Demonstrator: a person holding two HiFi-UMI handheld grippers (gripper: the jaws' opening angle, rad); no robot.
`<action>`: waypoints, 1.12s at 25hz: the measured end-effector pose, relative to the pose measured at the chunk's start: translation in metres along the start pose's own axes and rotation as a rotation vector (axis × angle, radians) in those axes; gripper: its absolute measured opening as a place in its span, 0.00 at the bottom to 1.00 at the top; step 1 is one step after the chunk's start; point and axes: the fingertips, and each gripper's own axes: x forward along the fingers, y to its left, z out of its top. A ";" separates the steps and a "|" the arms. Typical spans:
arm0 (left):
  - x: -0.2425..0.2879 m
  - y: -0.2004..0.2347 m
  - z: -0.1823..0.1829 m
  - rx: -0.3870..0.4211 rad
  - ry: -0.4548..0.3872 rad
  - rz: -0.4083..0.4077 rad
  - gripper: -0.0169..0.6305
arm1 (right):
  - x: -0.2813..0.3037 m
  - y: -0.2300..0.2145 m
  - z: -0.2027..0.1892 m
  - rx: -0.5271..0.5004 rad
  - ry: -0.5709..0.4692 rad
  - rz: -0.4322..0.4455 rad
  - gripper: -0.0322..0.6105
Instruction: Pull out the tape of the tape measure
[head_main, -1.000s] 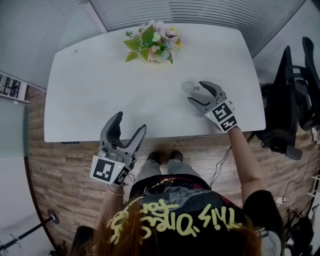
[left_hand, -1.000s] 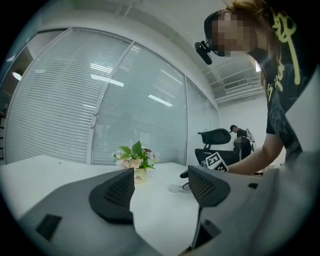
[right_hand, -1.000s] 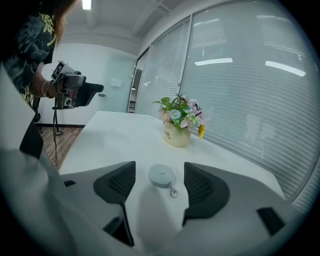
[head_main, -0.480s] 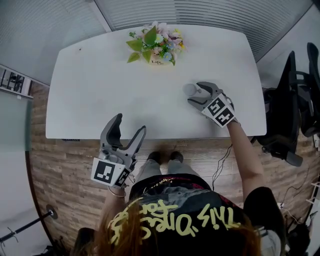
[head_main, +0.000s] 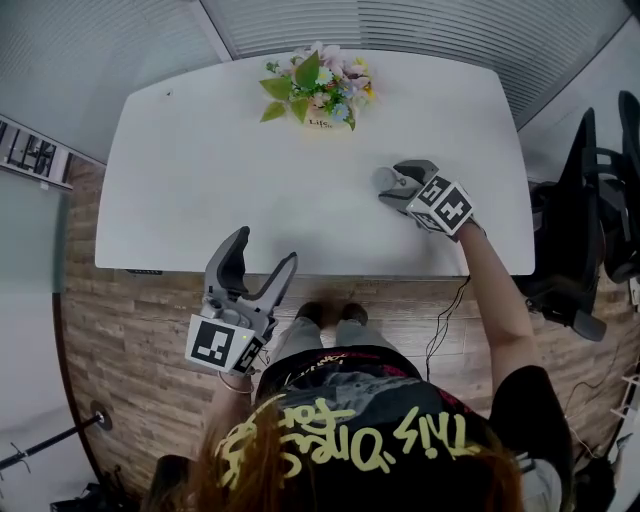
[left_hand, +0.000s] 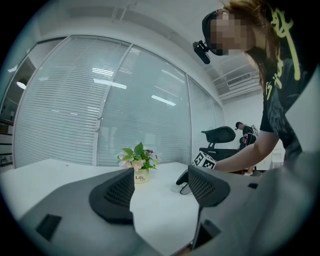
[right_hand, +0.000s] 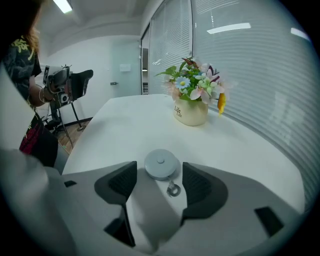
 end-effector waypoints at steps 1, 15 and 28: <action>-0.001 0.001 0.001 0.001 -0.001 0.006 0.53 | 0.001 0.001 0.000 0.010 0.006 0.019 0.49; -0.002 -0.009 0.001 0.005 0.004 0.017 0.53 | 0.001 0.005 0.002 0.008 -0.004 0.046 0.37; 0.015 0.007 -0.006 -0.190 -0.015 -0.103 0.52 | -0.014 0.016 0.017 0.006 -0.053 -0.045 0.36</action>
